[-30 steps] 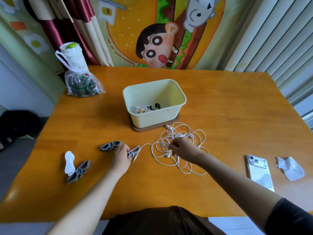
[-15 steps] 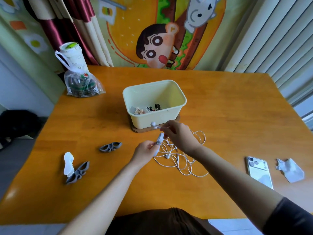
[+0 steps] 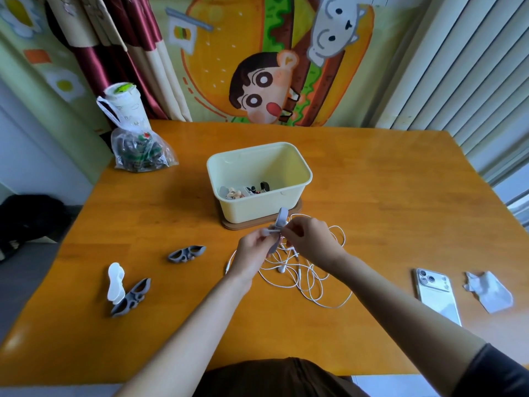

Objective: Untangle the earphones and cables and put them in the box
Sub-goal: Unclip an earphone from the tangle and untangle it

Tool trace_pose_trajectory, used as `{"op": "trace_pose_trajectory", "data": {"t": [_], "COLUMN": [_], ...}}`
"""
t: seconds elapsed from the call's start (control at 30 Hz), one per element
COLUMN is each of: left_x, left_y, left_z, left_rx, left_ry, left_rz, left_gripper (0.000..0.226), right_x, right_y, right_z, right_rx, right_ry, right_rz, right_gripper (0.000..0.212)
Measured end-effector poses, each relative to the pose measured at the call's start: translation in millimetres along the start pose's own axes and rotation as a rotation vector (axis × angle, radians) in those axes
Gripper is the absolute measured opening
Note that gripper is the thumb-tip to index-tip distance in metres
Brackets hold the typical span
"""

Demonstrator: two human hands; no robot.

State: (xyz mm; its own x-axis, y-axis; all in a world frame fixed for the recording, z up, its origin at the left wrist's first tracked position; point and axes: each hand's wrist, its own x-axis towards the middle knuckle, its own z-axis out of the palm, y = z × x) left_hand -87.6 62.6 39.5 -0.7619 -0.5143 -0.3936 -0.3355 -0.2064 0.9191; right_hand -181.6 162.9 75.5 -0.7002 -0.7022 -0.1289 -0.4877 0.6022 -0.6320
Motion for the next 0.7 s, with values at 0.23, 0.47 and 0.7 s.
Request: {"op": "trace_pose_trajectory", "data": {"t": [0.23, 0.47, 0.7], "left_x": [-4.4, -7.2, -7.9], "left_y": [8.8, 8.3, 5.9], "left_z": [1.4, 4.2, 1.7], "left_rx": [-0.077, -0.092, -0.039], "left_ry": [-0.023, 0.003, -0.057], "left_rz": [0.015, 0.031, 0.07], "left_gripper": [0.024, 0.024, 0.025], "right_x": [-7.0, -12.8, -13.4], "right_y": [-1.6, -7.5, -10.7], "right_z": [-5.3, -6.0, -6.4], "right_rx": [0.045, 0.064, 0.101], "right_ry": [0.014, 0.027, 0.049], "right_rz": [-0.027, -0.049, -0.029], "right_gripper": [0.019, 0.019, 0.021]}}
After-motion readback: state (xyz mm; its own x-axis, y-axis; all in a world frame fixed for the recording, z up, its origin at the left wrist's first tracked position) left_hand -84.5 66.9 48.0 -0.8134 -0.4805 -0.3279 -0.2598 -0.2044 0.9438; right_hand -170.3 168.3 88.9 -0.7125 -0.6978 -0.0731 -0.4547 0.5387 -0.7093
